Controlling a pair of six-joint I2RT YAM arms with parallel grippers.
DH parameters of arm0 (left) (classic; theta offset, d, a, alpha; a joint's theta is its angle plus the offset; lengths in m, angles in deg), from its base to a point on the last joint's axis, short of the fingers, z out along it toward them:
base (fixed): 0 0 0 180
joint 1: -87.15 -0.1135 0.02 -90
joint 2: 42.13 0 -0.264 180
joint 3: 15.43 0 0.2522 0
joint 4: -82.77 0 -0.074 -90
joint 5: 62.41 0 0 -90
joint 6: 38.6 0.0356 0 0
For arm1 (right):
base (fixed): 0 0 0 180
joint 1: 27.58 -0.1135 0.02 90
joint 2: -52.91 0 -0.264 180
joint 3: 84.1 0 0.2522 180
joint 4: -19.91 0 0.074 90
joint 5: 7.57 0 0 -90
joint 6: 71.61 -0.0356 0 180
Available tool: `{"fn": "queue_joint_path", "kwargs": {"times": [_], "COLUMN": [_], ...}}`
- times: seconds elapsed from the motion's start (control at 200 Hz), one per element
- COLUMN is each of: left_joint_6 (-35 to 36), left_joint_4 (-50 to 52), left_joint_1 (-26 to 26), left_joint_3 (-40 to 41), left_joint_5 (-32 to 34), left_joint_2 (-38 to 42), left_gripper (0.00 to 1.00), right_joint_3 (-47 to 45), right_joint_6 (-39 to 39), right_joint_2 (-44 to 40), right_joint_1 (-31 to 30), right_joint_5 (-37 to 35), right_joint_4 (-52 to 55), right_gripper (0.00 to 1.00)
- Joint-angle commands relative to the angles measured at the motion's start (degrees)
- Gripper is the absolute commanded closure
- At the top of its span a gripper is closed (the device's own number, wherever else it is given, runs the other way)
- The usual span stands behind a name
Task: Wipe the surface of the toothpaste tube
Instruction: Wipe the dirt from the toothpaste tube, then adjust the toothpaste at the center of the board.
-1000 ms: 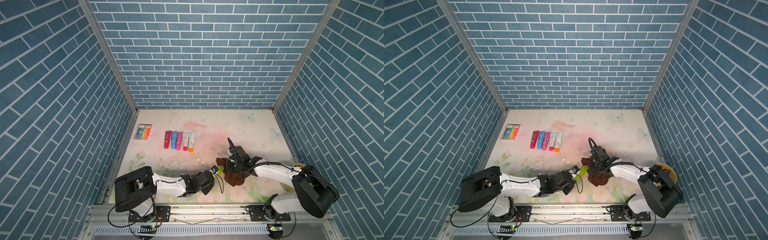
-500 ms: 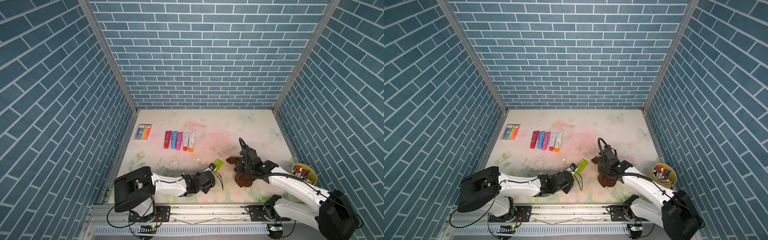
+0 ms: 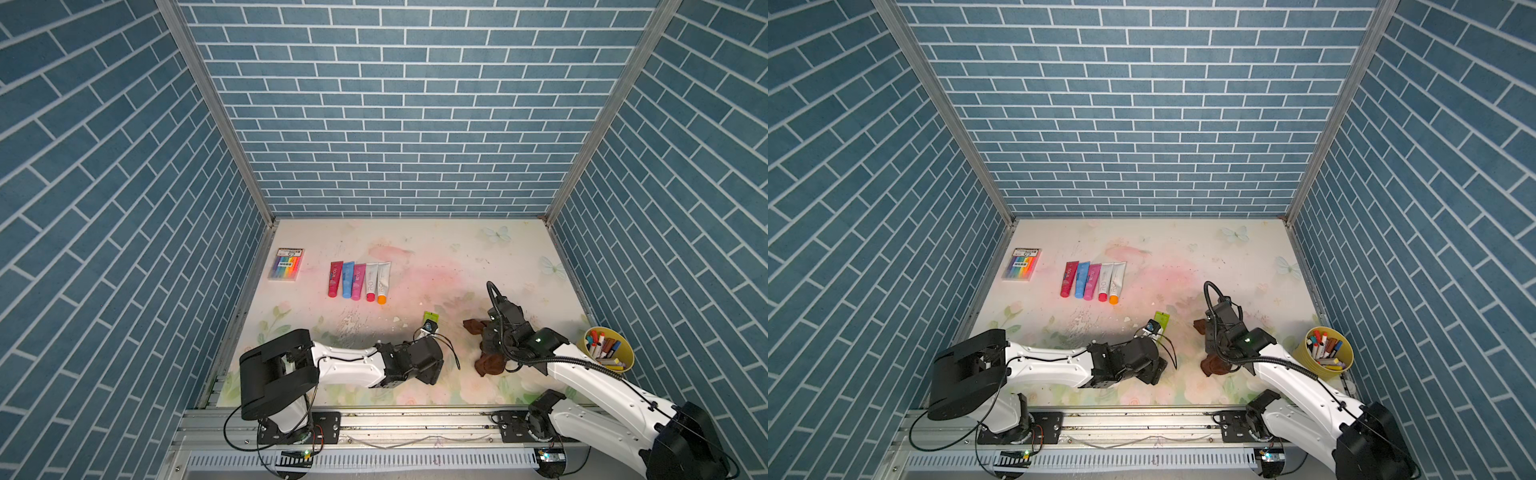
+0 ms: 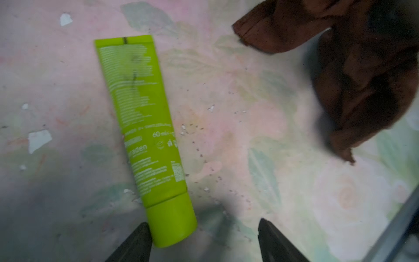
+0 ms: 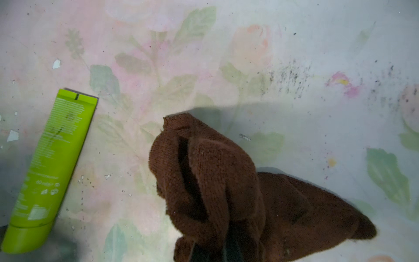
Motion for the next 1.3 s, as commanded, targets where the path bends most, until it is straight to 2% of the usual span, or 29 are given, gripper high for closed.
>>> {"fn": "queue_joint_path", "kwargs": {"times": [0.0,0.125,0.215,0.37,0.44,0.5,0.705,1.005,1.18,1.295], "left_joint_6": [-1.30,-0.60,-0.28,-2.58,-4.00,-5.05,-7.99,-7.91,-7.83,-7.83], "left_joint_4": [-1.77,-1.96,-2.08,-8.82,-13.19,-16.20,-24.26,-26.09,-26.57,-27.36], "left_joint_1": [0.41,-2.48,-7.81,-18.56,-21.57,-23.06,-23.59,-23.60,-23.24,-23.15], "left_joint_3": [-1.03,-1.16,0.19,5.30,7.34,8.38,9.66,8.61,7.94,8.12], "left_joint_5": [-4.03,-5.52,-7.35,-15.51,-19.28,-21.80,-27.61,-27.09,-26.99,-27.13], "left_joint_2": [4.62,9.28,11.72,13.15,12.52,11.07,4.09,-2.46,-5.83,-6.97], "left_gripper": [0.22,0.22,0.23,0.39,0.47,0.50,0.49,0.49,0.57,0.58], "right_joint_3": [-0.70,-0.90,-1.05,-1.22,-1.37,-1.37,-1.51,-1.57,-1.64,-1.61], "right_joint_6": [1.50,1.59,1.68,1.68,1.72,1.76,1.85,1.94,1.94,2.03], "right_joint_2": [-1.16,-1.68,-1.76,-2.20,-2.47,-2.62,-2.94,-3.30,-3.63,-3.44], "right_joint_1": [0.22,0.23,0.24,0.27,0.26,0.26,0.26,0.25,0.26,0.24], "right_joint_5": [-0.15,0.38,0.52,0.93,1.12,1.36,1.90,2.09,2.10,2.18], "right_joint_4": [1.00,0.74,0.65,0.56,0.47,0.43,0.24,0.21,0.26,0.21], "right_gripper": [1.00,1.00,1.00,1.00,1.00,1.00,1.00,1.00,1.00,1.00]}}
